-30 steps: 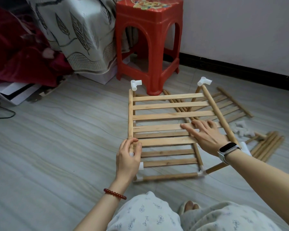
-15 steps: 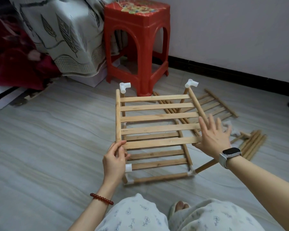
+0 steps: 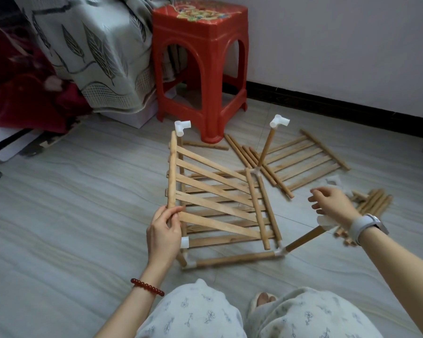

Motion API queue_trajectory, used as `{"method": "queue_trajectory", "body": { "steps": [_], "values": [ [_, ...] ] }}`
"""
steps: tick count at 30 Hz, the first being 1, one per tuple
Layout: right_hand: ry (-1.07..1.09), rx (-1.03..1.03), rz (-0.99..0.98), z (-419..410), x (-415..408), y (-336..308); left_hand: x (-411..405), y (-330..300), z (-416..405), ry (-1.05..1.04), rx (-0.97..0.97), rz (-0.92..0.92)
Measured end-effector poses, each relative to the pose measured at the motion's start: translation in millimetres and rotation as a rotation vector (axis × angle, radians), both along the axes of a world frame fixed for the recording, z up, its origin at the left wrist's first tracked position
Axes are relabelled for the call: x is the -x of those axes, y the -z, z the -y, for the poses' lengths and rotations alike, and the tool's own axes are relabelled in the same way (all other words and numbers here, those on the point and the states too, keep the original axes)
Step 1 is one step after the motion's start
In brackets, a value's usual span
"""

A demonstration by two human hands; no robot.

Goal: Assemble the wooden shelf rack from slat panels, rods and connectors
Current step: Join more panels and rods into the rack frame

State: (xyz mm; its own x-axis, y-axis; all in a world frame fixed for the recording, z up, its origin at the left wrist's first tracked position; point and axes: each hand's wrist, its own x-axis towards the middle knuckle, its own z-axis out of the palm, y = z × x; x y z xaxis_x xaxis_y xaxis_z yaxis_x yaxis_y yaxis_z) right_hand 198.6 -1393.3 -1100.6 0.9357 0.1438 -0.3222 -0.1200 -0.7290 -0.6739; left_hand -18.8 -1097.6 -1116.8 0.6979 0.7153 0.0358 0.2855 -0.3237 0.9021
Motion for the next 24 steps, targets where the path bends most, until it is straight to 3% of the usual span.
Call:
{"method": "queue_trajectory", "body": {
  "steps": [6,10,12,14,16,18,21,24],
  "values": [
    [0.208,-0.264,-0.038,11,18,18,-4,-2,-2,0.035,-0.217,-0.187],
    [0.205,-0.216,-0.004,1,16,15,-10,-10,-4,0.090,-0.317,-0.353],
    [0.197,-0.223,0.007,1,16,16,-11,-16,-2,0.102,-0.490,-0.487],
    [0.208,-0.247,0.023,3,19,19,-16,-21,3,0.122,-0.713,-0.497],
    [0.237,-0.291,0.030,5,21,22,-31,-22,13,0.277,-0.874,-0.372],
    [0.247,-0.312,0.025,7,21,23,-53,-14,30,0.556,-0.884,-0.382],
    [0.254,-0.314,0.037,8,20,25,-86,16,49,0.889,-0.780,-0.669],
    [0.239,-0.297,0.089,4,21,24,-106,45,58,1.027,-0.825,-0.922]
  ]
}}
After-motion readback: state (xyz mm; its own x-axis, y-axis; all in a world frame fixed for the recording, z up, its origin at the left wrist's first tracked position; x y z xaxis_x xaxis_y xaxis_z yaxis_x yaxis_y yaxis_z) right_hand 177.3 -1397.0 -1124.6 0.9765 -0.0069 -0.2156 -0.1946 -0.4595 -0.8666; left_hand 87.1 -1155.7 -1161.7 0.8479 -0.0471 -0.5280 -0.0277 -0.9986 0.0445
